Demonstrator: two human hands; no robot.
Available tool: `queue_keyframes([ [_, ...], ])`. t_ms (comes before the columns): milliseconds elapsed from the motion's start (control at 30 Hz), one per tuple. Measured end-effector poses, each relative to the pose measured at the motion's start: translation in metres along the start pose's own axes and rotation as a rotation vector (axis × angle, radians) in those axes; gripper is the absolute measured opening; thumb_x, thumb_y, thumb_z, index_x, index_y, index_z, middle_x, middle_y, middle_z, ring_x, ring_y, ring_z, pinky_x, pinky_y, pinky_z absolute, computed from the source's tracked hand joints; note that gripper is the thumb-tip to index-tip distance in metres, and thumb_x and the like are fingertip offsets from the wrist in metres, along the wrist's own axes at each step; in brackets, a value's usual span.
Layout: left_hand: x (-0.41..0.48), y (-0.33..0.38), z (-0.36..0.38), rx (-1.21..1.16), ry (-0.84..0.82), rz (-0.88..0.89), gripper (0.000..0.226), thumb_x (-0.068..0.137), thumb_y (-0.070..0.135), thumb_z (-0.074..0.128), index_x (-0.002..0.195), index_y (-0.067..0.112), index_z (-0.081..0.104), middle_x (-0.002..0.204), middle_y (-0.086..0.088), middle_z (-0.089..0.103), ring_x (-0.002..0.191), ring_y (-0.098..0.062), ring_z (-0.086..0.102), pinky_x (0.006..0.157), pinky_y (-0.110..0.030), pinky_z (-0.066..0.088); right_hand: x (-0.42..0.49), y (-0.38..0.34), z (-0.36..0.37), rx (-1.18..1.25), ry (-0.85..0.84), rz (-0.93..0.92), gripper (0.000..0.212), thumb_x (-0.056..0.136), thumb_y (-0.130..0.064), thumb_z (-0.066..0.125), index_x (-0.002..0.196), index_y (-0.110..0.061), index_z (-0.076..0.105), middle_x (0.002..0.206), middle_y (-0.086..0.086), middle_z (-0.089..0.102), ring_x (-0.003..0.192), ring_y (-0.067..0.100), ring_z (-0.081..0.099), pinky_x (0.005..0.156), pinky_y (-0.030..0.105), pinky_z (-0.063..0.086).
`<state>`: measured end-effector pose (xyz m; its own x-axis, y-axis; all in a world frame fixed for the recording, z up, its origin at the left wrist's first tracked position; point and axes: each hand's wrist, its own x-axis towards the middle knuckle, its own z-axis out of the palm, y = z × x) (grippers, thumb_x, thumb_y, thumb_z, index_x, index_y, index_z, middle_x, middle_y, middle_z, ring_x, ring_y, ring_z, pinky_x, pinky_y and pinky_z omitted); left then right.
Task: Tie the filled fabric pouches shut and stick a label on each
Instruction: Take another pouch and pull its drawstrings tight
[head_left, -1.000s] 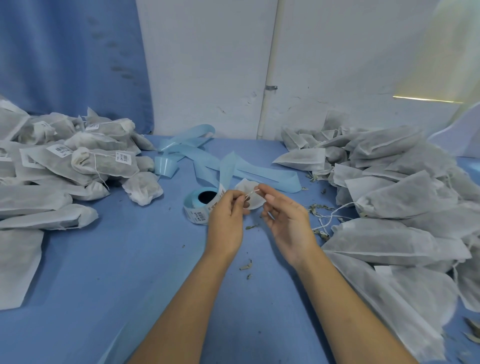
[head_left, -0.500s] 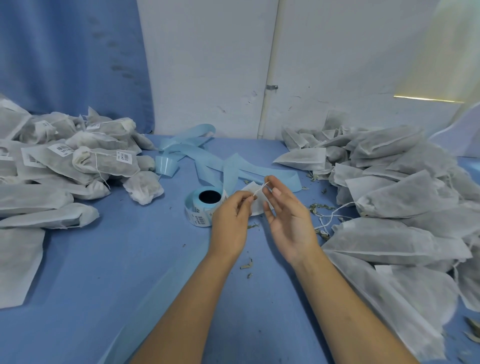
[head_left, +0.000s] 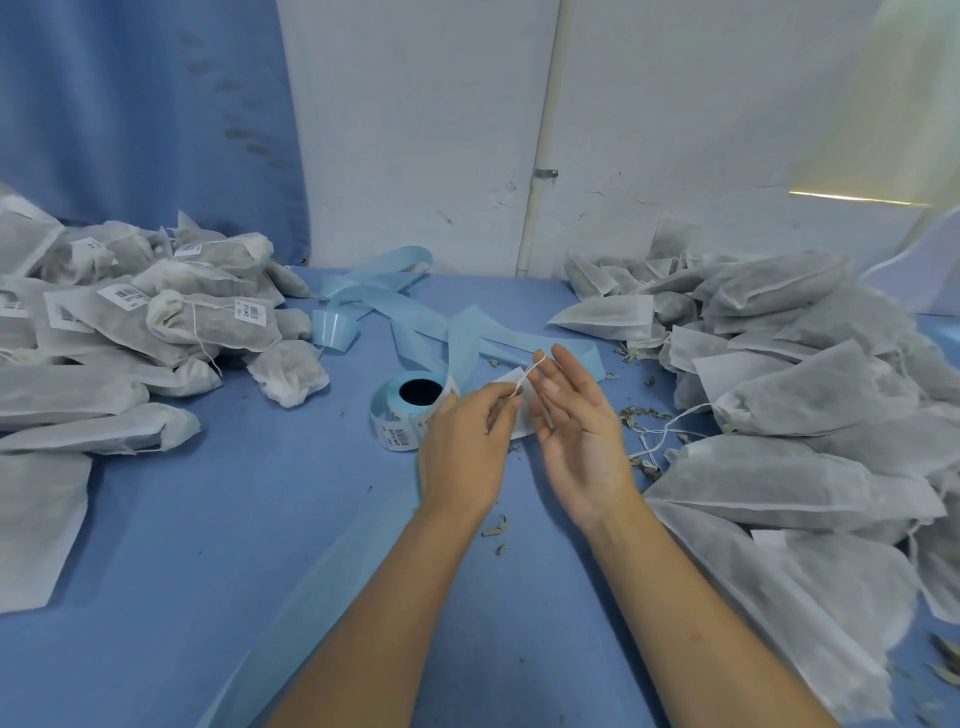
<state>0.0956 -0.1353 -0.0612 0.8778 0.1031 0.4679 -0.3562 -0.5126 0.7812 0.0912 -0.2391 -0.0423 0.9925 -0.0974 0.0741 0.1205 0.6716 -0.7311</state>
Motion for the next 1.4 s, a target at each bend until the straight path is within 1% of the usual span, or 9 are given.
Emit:
queue_keyframes([
  [167,0.000,0.003,-0.001,0.193,0.086,0.111,0.021,0.086,0.019,0.065,0.107,0.019,0.067,0.087,0.003,0.064,0.098,-0.017,0.038,0.084,-0.027,0.038,0.000,-0.006,0.000,0.067,0.019,0.020,0.039,0.069,-0.011,0.068,0.107,-0.018,0.066,0.083,-0.004,0.070,0.079,0.008,0.066,0.073,0.018,0.052],
  [267,0.001,0.006,-0.001,0.142,0.160,0.148,0.018,0.081,0.003,0.062,0.095,0.014,0.068,0.088,0.000,0.061,0.095,-0.016,0.037,0.080,-0.020,0.032,0.000,-0.008,0.000,0.102,0.040,0.066,0.038,0.069,-0.010,0.067,0.106,-0.018,0.067,0.070,-0.005,0.065,0.068,0.008,0.059,0.063,0.016,0.052],
  [400,0.003,0.011,-0.004,-0.064,0.260,0.174,0.045,0.070,-0.020,0.047,0.100,0.007,0.067,0.103,0.005,0.043,0.097,-0.005,0.036,0.084,-0.014,0.035,-0.001,-0.009,0.000,0.164,-0.012,0.145,0.040,0.069,-0.005,0.062,0.107,-0.017,0.066,0.068,-0.004,0.057,0.062,0.009,0.055,0.060,0.018,0.050],
  [533,0.008,0.019,-0.012,-0.266,0.310,0.076,0.051,0.074,-0.021,0.040,0.112,0.004,0.062,0.122,0.008,0.035,0.111,0.009,0.041,0.093,-0.004,0.034,0.000,-0.009,-0.002,0.166,-0.078,0.201,0.038,0.068,-0.003,0.053,0.103,-0.013,0.065,0.064,-0.003,0.045,0.056,0.010,0.047,0.062,0.020,0.041],
  [667,0.011,0.022,-0.016,-0.349,0.274,-0.044,0.044,0.092,-0.009,0.039,0.127,0.010,0.057,0.142,-0.002,0.038,0.129,-0.004,0.037,0.107,-0.014,0.030,-0.003,-0.004,0.002,-0.060,-0.176,0.271,0.036,0.067,-0.002,0.051,0.100,-0.010,0.062,0.062,-0.003,0.043,0.052,0.009,0.040,0.052,0.018,0.037],
  [867,0.013,0.031,-0.020,-0.576,0.243,-0.141,0.039,0.100,0.005,0.036,0.124,0.030,0.053,0.114,0.022,0.055,0.102,0.017,0.051,0.089,-0.005,0.037,-0.004,0.001,0.007,-0.261,-0.139,0.221,0.024,0.087,0.003,0.048,0.090,-0.010,0.068,0.068,-0.002,0.058,0.051,0.008,0.048,0.051,0.018,0.046],
  [1000,0.019,0.030,-0.023,-0.632,0.356,-0.212,0.034,0.098,0.001,0.035,0.125,0.015,0.051,0.116,0.007,0.056,0.106,-0.004,0.053,0.088,-0.007,0.040,-0.006,-0.001,0.008,-0.493,-0.091,0.196,0.018,0.086,-0.004,0.065,0.075,-0.017,0.072,0.067,-0.006,0.065,0.052,0.006,0.055,0.055,0.016,0.048],
  [1267,0.024,0.026,-0.027,-0.739,0.352,-0.311,0.022,0.099,0.016,0.043,0.097,0.016,0.065,0.088,0.007,0.065,0.085,-0.007,0.058,0.078,-0.018,0.046,-0.008,0.001,0.010,-0.525,-0.061,0.116,0.009,0.085,-0.018,0.071,0.078,-0.018,0.075,0.076,-0.004,0.071,0.060,0.003,0.059,0.061,0.014,0.049],
  [1400,0.024,0.025,-0.029,-0.758,0.356,-0.297,0.025,0.100,0.023,0.042,0.087,0.029,0.063,0.082,0.017,0.064,0.077,0.005,0.058,0.069,-0.009,0.045,-0.006,0.001,0.010,-0.522,-0.017,0.051,0.008,0.085,-0.021,0.071,0.077,-0.020,0.075,0.074,-0.008,0.070,0.069,0.001,0.061,0.066,0.014,0.048],
])
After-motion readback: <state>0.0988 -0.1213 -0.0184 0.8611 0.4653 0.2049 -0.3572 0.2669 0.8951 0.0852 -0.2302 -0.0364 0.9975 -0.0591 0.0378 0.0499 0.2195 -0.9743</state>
